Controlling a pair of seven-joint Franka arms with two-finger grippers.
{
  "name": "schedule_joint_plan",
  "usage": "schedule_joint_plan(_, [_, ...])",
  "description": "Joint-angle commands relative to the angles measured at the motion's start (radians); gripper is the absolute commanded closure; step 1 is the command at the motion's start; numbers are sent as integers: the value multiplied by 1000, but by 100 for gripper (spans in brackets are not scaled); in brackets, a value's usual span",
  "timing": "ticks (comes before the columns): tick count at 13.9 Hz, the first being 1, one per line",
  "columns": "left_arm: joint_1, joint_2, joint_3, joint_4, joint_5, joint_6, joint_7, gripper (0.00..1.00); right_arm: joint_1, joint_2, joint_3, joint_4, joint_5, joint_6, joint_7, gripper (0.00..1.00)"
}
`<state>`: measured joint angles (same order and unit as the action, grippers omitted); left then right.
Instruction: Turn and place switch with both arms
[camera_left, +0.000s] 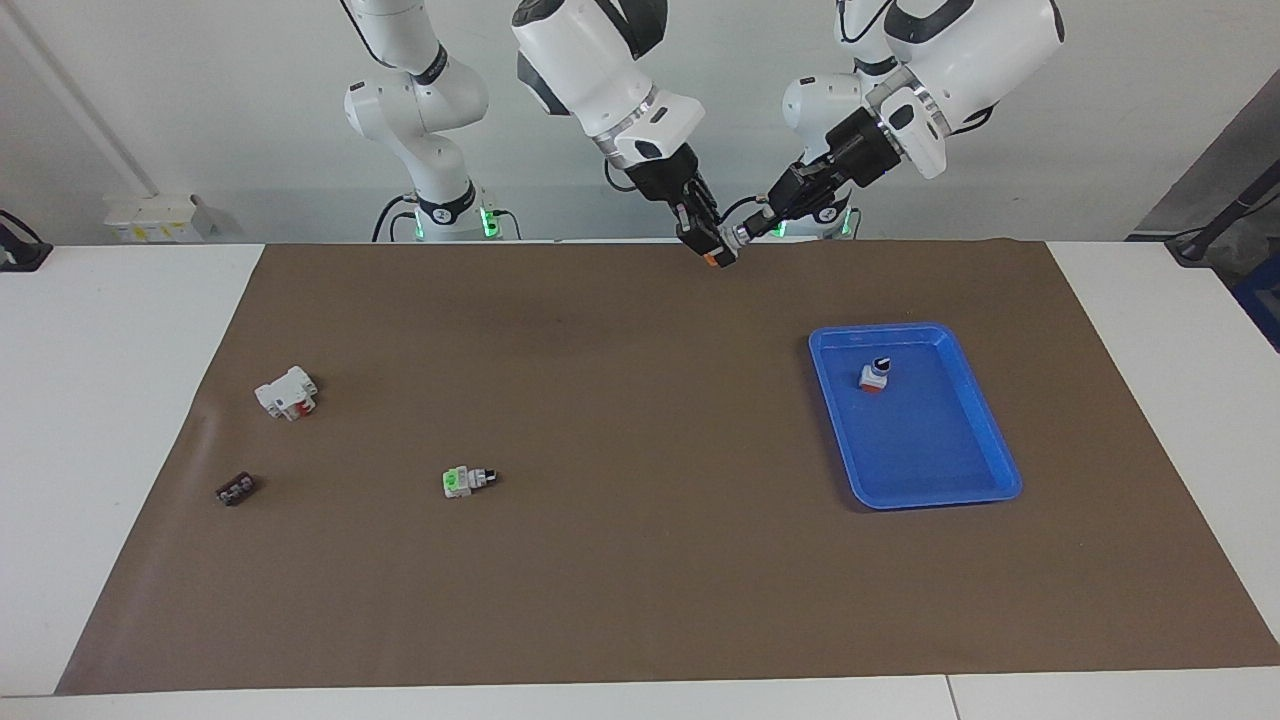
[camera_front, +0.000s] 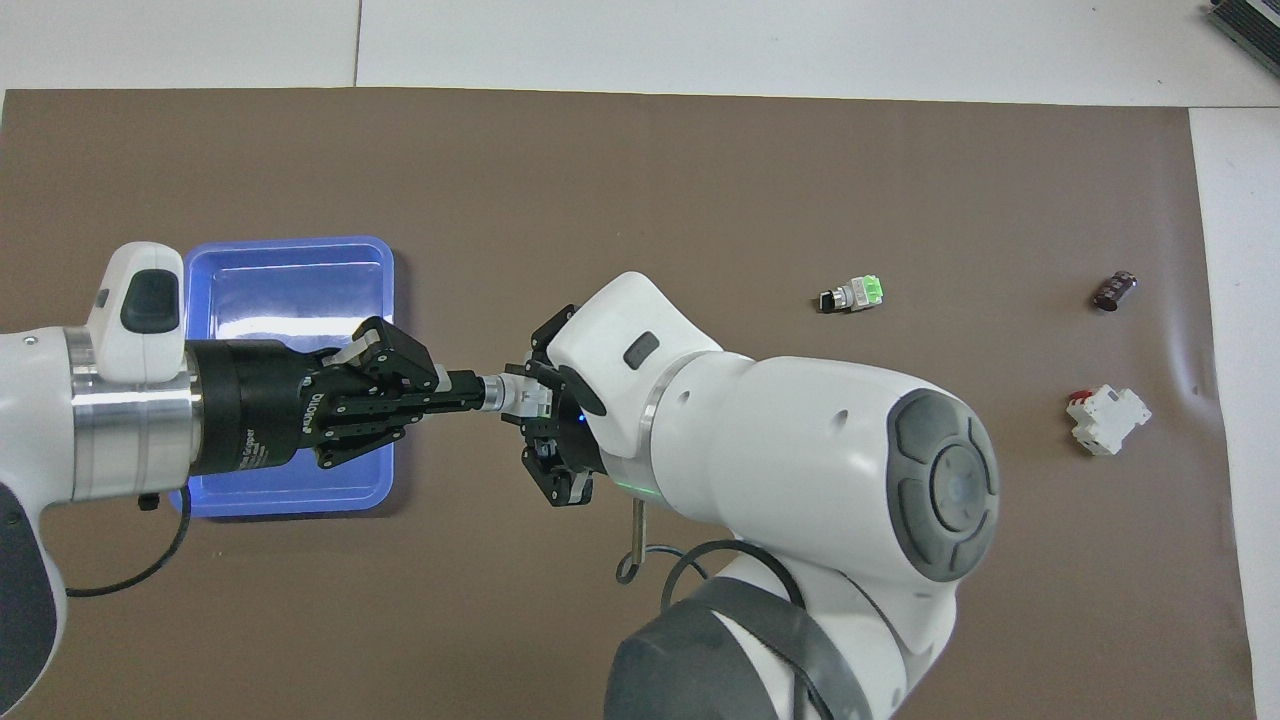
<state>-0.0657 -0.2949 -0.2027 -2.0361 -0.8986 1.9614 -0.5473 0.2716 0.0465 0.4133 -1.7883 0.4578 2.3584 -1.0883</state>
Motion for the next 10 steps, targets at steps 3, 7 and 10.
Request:
schedule_joint_plan(3, [-16,-27,-9,-36,-17,4,-8,100,1,3,10,15,12,6,31,100])
schedule_joint_plan(7, [-16,-26,-33,-24,-16,-12,-138,100,1,3,10,15,12,6,31,100])
schedule_joint_plan(10, [-16,-23,-61,-19,-16,4,-299,100,1,3,10,15,12,6,33,100])
